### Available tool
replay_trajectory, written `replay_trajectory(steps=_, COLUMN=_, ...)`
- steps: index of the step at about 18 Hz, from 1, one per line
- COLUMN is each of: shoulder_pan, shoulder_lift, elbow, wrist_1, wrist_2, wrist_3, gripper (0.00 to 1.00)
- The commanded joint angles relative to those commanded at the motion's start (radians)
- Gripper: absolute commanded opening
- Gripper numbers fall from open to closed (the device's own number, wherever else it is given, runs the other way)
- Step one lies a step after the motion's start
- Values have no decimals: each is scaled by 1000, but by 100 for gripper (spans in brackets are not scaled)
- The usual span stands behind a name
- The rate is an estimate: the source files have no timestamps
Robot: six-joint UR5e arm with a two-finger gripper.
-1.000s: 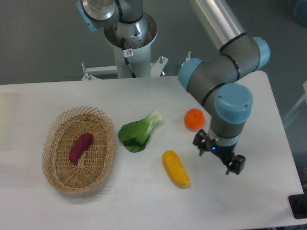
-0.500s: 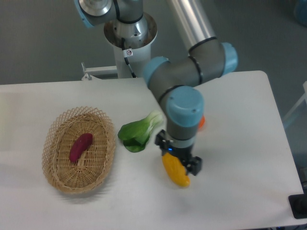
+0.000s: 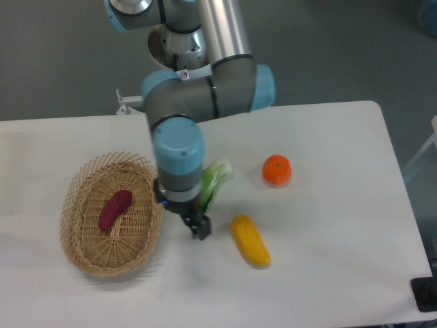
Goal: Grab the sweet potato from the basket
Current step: 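Move the gripper over the basket above the purple sweet potato, then lower the gripper and close it on the purple sweet potato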
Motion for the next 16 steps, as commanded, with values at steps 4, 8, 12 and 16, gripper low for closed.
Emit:
replay_trajectory(steps=4, shoulder_pan=-54, shoulder_lift=6, elbow=-40, wrist_1=11, wrist_2=2, wrist_3=-93, gripper=100)
replay_trajectory(steps=8, shoulder_pan=-91, shoulder_lift=5, elbow=-81, wrist_1=49, wrist_2=3, wrist_3=-184, gripper=100)
replay_trajectory(steps=12, shoulder_pan=-121, shoulder_lift=14, elbow=-179, wrist_1=167, wrist_2=6, wrist_3=-228, gripper=100)
replay_trajectory(steps=16, shoulder_pan=-124, shoulder_lift=15, elbow=-216, wrist_1=201, wrist_2=9, wrist_3=-296, gripper=100)
